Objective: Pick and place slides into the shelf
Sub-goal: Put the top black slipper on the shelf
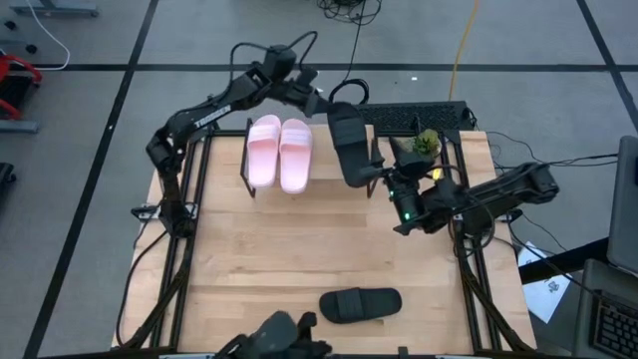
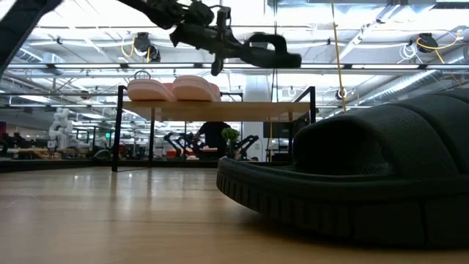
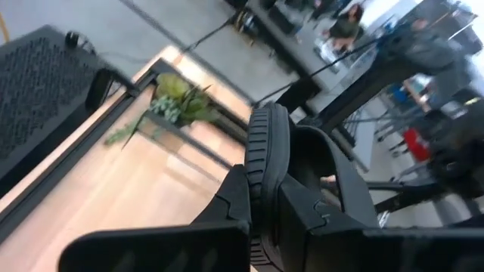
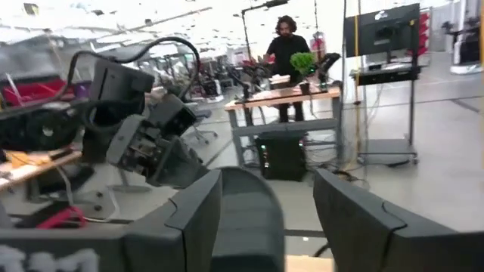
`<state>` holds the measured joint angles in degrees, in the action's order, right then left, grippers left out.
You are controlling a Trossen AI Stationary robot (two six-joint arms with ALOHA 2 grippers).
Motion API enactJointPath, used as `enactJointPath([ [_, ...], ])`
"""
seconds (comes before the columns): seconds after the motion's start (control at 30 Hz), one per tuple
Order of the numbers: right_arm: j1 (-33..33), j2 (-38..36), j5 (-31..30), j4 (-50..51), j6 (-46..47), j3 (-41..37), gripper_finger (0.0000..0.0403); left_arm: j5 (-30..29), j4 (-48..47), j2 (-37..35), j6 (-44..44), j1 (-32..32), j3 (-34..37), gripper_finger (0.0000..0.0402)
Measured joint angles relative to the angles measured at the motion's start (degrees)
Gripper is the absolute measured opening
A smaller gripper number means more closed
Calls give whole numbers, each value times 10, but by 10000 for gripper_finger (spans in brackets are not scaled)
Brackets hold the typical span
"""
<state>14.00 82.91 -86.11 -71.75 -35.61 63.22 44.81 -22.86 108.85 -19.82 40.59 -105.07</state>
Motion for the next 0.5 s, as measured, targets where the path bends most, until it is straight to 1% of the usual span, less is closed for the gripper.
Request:
enactJointPath([
  [0.13, 0, -10, -9, 2, -36, 0, 200, -7, -87, 56, 42, 2, -84, 14],
  [0.23, 0, -19, -9, 0, -53, 0, 200, -10, -127, 91, 59, 2, -134, 14],
  [0.37, -1, -24, -9, 1, -73, 0, 200, -13, -131, 116, 58, 2, -163, 14],
  [0.5, -4, -25, -9, 0, -75, 0, 199, -11, -127, 118, 58, 9, -165, 14],
])
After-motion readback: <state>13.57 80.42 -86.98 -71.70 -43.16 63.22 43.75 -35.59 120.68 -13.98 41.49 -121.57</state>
